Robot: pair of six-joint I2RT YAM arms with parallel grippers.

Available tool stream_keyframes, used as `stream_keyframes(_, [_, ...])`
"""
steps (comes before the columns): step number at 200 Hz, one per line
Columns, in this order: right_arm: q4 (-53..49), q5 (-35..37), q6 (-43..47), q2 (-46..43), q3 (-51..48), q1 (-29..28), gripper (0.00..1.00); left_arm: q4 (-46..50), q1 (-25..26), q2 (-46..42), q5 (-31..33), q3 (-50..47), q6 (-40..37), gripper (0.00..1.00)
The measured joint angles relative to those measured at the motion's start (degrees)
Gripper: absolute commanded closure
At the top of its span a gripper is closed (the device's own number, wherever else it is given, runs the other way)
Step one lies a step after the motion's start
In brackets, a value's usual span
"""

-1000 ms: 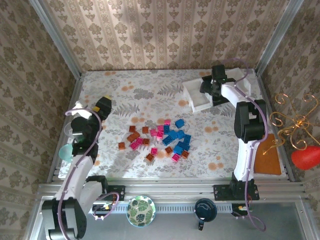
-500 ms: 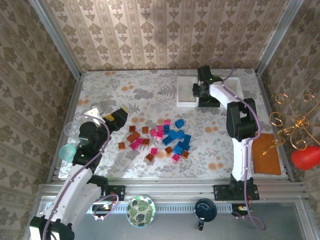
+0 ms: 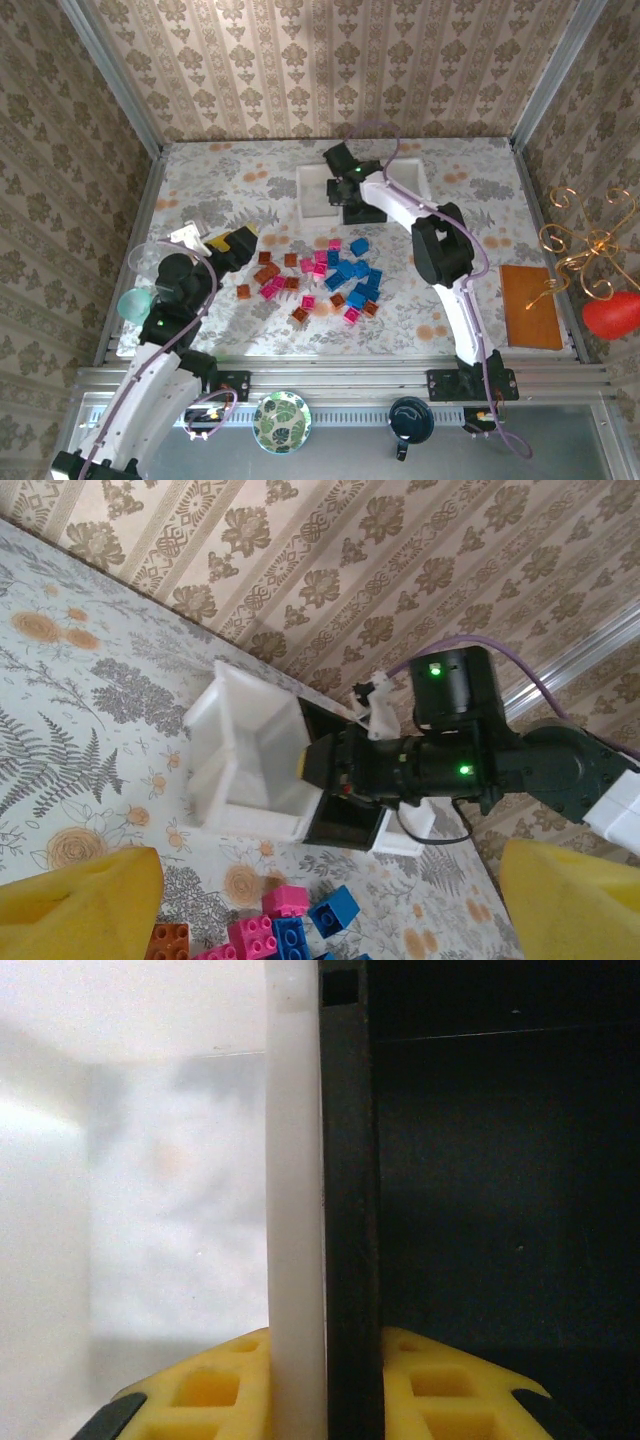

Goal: Sort the legos into containers by color
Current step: Move the container to the top-center of the table.

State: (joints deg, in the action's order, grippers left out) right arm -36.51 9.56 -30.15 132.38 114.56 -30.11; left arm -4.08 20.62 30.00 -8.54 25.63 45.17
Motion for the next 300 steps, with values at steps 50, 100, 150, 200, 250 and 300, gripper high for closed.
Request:
stream_keyframes(50, [-3.6,3.4,-6.3,3.1,5.6,-5.9,1.0,2.4,0.2,-1.0,0.3,0.0,-0.3,0.11])
stream_keyframes(100, [-8.0,4.9,-11.0,8.9,16.3,-7.9,1.0,3.7,0.3,-3.1,0.4,0.0,-1.3,0.11])
stream_keyframes(150, [-11.7,5.6,-13.2,12.9,24.3,-9.0,1.0,5.8,0.3,-4.0,0.4,0.0,-2.3,0.11])
stream_keyframes(200, [-12.9,6.2,-12.3,13.0,23.5,-10.3,1.0,7.6,0.3,-5.7,0.5,0.0,-3.0,0.1])
stream_keyframes(250, [-10.0,6.5,-10.9,10.7,18.9,-10.7,0.56,8.0,0.3,-5.7,0.5,0.0,-3.0,0.08])
stream_keyframes(300, [-7.6,5.6,-7.4,9.7,17.7,-10.7,0.31,8.0,0.3,-5.7,0.7,0.0,-3.5,0.05])
